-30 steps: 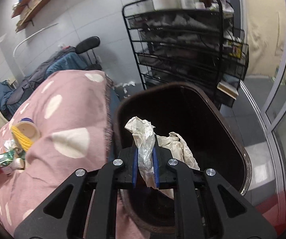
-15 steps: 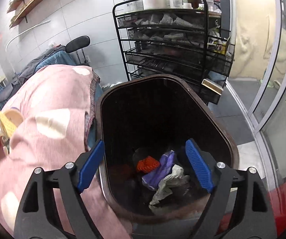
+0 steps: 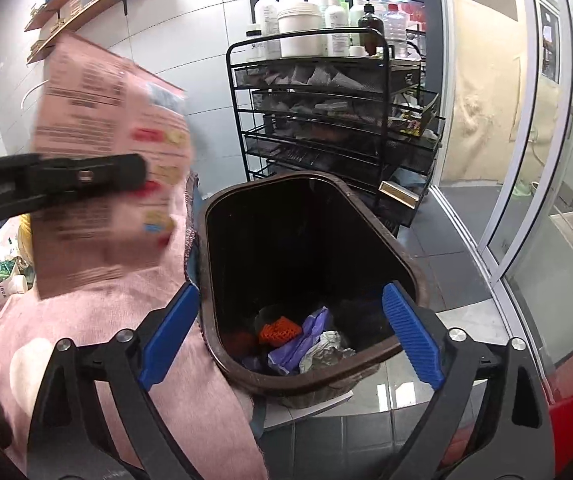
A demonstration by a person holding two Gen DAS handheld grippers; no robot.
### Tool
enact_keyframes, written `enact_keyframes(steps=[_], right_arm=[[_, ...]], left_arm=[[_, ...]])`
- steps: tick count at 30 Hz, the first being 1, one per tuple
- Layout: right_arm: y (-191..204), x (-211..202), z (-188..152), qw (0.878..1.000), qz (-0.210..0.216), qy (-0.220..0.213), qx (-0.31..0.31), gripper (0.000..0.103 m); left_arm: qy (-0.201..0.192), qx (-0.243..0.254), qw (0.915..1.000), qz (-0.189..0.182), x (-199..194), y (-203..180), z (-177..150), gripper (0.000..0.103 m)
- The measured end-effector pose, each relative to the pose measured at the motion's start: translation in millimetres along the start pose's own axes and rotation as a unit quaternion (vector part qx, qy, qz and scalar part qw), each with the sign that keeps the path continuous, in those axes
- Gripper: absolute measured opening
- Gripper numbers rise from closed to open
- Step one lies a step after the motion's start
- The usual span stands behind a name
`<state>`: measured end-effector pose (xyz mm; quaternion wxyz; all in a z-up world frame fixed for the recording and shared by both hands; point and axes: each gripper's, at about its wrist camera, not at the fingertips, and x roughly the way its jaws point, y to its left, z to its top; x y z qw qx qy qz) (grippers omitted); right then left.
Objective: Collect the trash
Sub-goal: 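Lower the pink snack wrapper into the bin and open the left tool, then move both tools back toward the remaining trash on the bedspread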
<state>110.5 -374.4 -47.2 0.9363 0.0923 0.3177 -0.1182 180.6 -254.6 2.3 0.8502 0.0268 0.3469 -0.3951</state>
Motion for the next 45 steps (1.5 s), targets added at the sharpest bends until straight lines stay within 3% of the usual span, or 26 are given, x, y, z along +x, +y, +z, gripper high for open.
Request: enact_keyframes(steps=[11,13,14,15,16,17,20,32,39,45], right_arm=[[-10,-2,-11,1.000,-0.008,0.018,0.017,0.093],[-13,-2,-13,0.999,-0.008,0.022,0.022,0.094],[-14,-2,-13,0.999,-0.008,0.023,0.024,0.094],[-15,-2,-14,0.999,-0.010,0.025,0.026,0.094],[-16,-3,-15,0.999,-0.011,0.025,0.027,0.094],[-17,-4,-16,0.999,-0.011,0.025,0.029,0.094],[-19,-3,-16,0.999,-0.011,0.027,0.033,0.095],[-8,6,-13,0.999,0.005,0.039,0.027,0.095],[9,6,-9,0.999,0.017,0.037,0.010,0.095],[38,4,-3,0.998,0.044,0.033,-0.017,0.095]], left_arm=[[0.071,-0.013,0.9968,-0.035,53,-3,7,0.003],[0.083,-0.012,0.9959,-0.034,60,-5,8,0.012],[0.085,-0.010,0.9959,-0.029,62,-6,7,0.028],[0.084,-0.011,0.9962,-0.022,61,-5,6,0.054],[0.080,-0.017,0.9964,-0.021,59,-4,6,0.064],[0.074,-0.026,0.9966,-0.025,57,-3,5,0.072],[0.072,-0.050,0.9955,-0.037,51,3,2,0.080],[0.020,-0.039,0.9989,-0.013,-3,9,-11,0.091],[-0.009,-0.040,0.9990,0.014,-44,19,-33,0.092],[-0.033,-0.072,0.9958,0.047,-79,41,-55,0.093]])
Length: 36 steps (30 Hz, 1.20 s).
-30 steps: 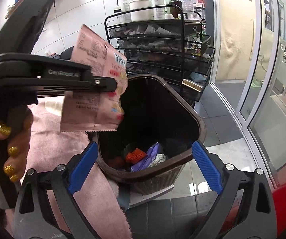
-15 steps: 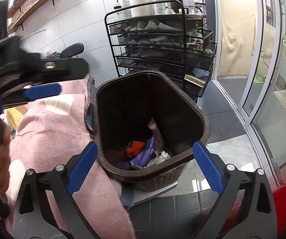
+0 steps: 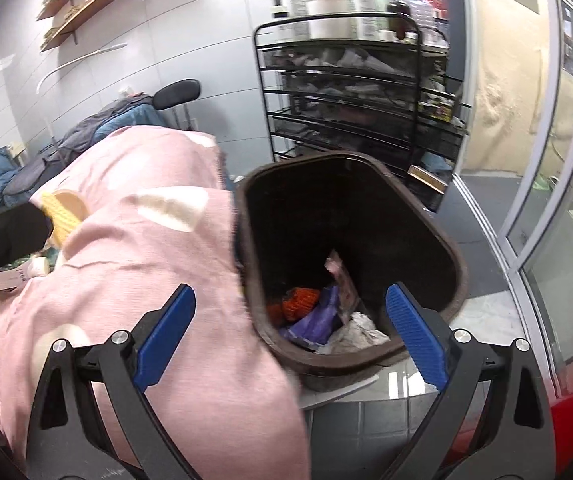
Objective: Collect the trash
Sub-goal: 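Move both tools back toward the remaining trash on the bedspread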
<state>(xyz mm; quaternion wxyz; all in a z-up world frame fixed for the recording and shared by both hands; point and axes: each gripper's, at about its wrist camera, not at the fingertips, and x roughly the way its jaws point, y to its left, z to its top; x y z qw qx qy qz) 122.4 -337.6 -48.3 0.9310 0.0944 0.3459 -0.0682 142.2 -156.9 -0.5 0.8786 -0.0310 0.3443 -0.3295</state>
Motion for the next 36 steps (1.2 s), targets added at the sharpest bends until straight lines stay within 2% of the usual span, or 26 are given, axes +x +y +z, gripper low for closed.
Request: enact_keyframes(steps=[8,14,18,25,31,34,36], right_arm=[[47,0,10,0.998,0.038,-0.003,-0.045,0.095],[83,0,17,0.994,0.073,-0.001,-0.076,0.095],[105,0,20,0.991,0.095,0.002,-0.094,0.095],[136,1,25,0.984,0.134,0.012,-0.115,0.095],[150,4,26,0.981,0.150,0.023,-0.121,0.095],[154,5,23,0.981,0.150,0.027,-0.124,0.096],[155,7,22,0.981,0.149,0.032,-0.124,0.096]], left_arm=[[-0.026,-0.025,0.9975,0.060,-45,40,-19,0.094],[-0.028,-0.028,0.9956,0.085,-77,66,-30,0.097],[-0.038,-0.025,0.9926,0.112,-97,86,-35,0.098],[-0.044,-0.060,0.9851,0.155,-124,141,-50,0.097],[-0.022,-0.043,0.9873,0.151,-126,181,-49,0.095],[-0.001,-0.013,0.9917,0.128,-119,188,-44,0.091],[0.020,0.008,0.9947,0.100,-111,191,-40,0.089]])
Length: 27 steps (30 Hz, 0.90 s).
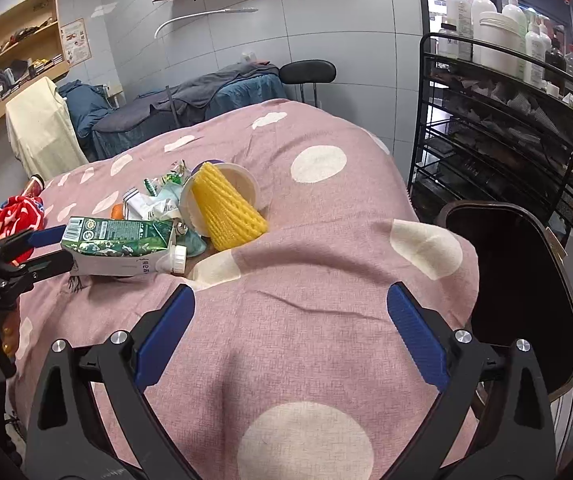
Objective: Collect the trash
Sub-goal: 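Grasp the green milk carton with left tool while right tool grasps the yellow foam net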
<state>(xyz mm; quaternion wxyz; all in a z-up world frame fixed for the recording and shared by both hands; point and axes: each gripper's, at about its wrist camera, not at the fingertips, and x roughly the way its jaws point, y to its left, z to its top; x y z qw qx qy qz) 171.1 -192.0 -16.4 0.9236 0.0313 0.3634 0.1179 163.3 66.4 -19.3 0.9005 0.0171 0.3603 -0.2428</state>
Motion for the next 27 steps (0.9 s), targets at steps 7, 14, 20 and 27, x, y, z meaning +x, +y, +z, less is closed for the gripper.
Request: enact_keyframes(steps=[7,14,20,27], right_arm=[[-2,2,1,1.000,0.000,0.008,0.006,0.096],[3,7,10,1.000,0.008,0.010,-0.005,0.096],[15,22,20,0.999,0.023,0.027,-0.026,0.096],[30,53,39,0.996,0.039,0.057,-0.064,0.096]], left_arm=[[0.044,0.035,0.9980,-0.030,27,4,8,0.084],[0.052,0.019,0.9980,-0.030,47,-3,3,0.056],[0.031,-0.015,0.9992,-0.019,39,-6,-2,0.055],[-0.010,-0.048,0.9982,-0.034,11,-12,-12,0.055]])
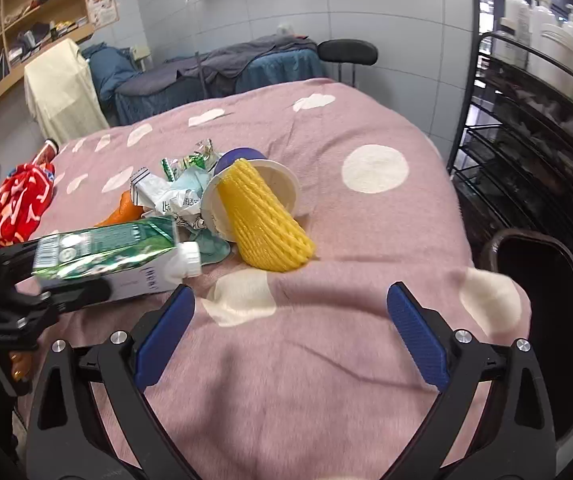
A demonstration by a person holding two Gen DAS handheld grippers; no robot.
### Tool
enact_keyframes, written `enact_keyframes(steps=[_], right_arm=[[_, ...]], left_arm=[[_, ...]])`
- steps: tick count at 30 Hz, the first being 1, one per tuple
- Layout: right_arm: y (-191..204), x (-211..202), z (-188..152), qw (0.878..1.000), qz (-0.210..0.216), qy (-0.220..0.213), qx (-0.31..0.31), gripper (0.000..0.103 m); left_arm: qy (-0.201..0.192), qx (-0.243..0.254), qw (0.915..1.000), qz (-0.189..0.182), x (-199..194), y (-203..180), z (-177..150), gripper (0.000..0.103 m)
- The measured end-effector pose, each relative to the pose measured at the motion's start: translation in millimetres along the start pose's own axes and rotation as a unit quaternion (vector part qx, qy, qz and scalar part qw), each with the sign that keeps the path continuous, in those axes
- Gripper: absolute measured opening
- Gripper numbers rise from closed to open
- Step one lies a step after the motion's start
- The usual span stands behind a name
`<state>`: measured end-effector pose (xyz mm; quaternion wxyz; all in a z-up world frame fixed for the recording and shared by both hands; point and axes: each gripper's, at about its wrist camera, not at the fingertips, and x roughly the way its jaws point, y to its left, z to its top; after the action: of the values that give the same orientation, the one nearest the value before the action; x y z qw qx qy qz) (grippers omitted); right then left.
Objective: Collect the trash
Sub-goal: 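Grasp the green milk carton with left tool while right tool grasps the yellow foam net, then carry the yellow foam net over the bin and open the right tool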
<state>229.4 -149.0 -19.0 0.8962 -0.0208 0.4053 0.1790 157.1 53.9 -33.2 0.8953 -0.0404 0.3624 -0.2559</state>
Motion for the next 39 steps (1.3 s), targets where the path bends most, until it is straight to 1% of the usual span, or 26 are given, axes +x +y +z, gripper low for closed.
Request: enact_keyframes(steps=[1,3,5,7,8,9,10,11,12,13,15,18,20,24,32,39], right_arm=[[1,7,5,1.000,0.003,0.008,-0.008,0.096],[4,22,16,0.999,0.007,0.027,-0.024,0.096],[5,35,26,0.999,0.008,0.041,-0.033,0.095],[5,47,35,0.998,0.006,0.050,-0.040,0.089],[5,54,39,0.997,0.004,0.056,-0.043,0.083],[4,60,42,0.997,0.001,0.061,-0.045,0.070],[3,67,44,0.997,0.001,0.068,-0.045,0.062],[2,73,44,0.996,0.008,0.077,-0.042,0.044],[1,78,44,0.995,0.017,0.085,-0.039,0.031],[1,79,42,0.995,0.021,0.087,-0.038,0.027],[2,73,40,0.996,0.022,0.079,-0.042,0.021],[7,59,34,0.997,0.018,0.062,-0.052,0.020],[9,46,30,0.997,0.015,0.046,-0.055,0.020],[4,25,25,0.999,0.018,0.021,-0.039,0.020],[-4,-24,13,0.999,0.007,-0.040,-0.014,0.020],[-11,-52,-1,0.998,-0.003,-0.068,-0.002,0.020]], left_arm=[[-0.007,-0.008,0.9999,-0.002,-5,-1,-2,0.055],[-0.019,-0.020,0.9996,-0.006,-14,-2,-8,0.050],[-0.027,-0.030,0.9992,-0.006,-20,-3,-12,0.050],[-0.039,-0.042,0.9983,-0.007,-25,-6,-17,0.049],[-0.043,-0.047,0.9980,-0.005,-26,-6,-20,0.049],[-0.045,-0.051,0.9977,-0.003,-26,-5,-21,0.049],[-0.045,-0.056,0.9974,-0.001,-26,-5,-22,0.049],[-0.047,-0.060,0.9971,0.000,-26,-5,-23,0.049],[-0.049,-0.063,0.9968,0.002,-26,-6,-23,0.049],[-0.053,-0.064,0.9965,0.005,-27,-7,-24,0.049],[-0.061,-0.065,0.9960,0.006,-29,-10,-25,0.049],[-0.067,-0.069,0.9954,0.000,-30,-12,-26,0.049],[-0.066,-0.069,0.9955,0.003,-30,-15,-25,0.049],[-0.072,-0.071,0.9948,-0.007,-33,-21,-25,0.049],[-0.092,-0.066,0.9933,-0.023,-40,-41,-16,0.049],[-0.098,-0.056,0.9927,-0.042,-36,-61,-8,0.049]])
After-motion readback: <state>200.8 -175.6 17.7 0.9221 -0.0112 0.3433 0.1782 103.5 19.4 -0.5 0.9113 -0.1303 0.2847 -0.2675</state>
